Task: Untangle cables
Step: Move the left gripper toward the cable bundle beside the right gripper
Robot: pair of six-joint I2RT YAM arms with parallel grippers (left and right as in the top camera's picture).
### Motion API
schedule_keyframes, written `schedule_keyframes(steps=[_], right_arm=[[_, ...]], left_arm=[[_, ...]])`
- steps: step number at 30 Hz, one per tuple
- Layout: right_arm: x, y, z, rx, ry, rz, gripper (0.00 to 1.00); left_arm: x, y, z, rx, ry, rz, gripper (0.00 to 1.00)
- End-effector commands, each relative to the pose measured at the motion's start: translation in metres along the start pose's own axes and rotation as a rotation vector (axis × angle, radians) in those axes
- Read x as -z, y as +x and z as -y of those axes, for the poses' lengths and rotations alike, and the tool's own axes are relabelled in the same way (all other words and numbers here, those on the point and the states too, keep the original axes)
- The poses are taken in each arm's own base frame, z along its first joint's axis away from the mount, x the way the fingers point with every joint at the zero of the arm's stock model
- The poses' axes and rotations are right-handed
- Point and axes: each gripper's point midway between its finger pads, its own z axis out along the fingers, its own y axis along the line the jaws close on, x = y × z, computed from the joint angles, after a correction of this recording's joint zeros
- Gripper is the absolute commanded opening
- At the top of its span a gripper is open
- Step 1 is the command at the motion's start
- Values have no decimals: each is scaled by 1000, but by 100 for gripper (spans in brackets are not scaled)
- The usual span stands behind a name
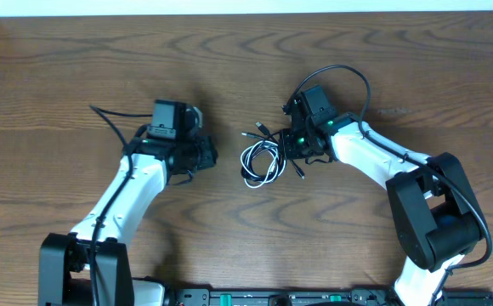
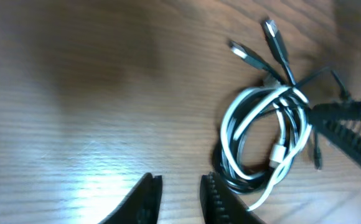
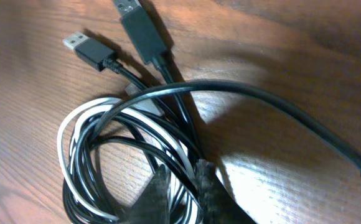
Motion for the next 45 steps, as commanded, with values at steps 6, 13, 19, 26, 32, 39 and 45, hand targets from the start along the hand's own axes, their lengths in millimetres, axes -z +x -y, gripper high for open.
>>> schedule_keyframes(steps=[6, 13, 19, 26, 32, 39, 45], right_arm=[[0, 2, -9, -21, -14, -19, 23], [-4, 5, -20, 10, -25, -15, 29], [-6, 8, -23, 32, 4, -11, 33], [-6, 8, -22, 32, 4, -11, 37], [-6, 8, -22, 32, 5, -11, 41], [-6, 3, -18, 34, 33, 15, 61], [-6, -4, -13, 35, 56, 43, 66]], left_arm=[[-18, 21, 10, -31, -27, -66, 39], [-43, 32, 4, 85, -70, -117, 43], [-60, 35, 19, 77, -1, -142, 48], [-62, 29, 23, 85, 19, -119, 50], [-63, 40, 27, 80, 10, -150, 50], [-67, 48, 12, 175, -168, -102, 46], [-69, 48, 15, 164, -183, -85, 22]])
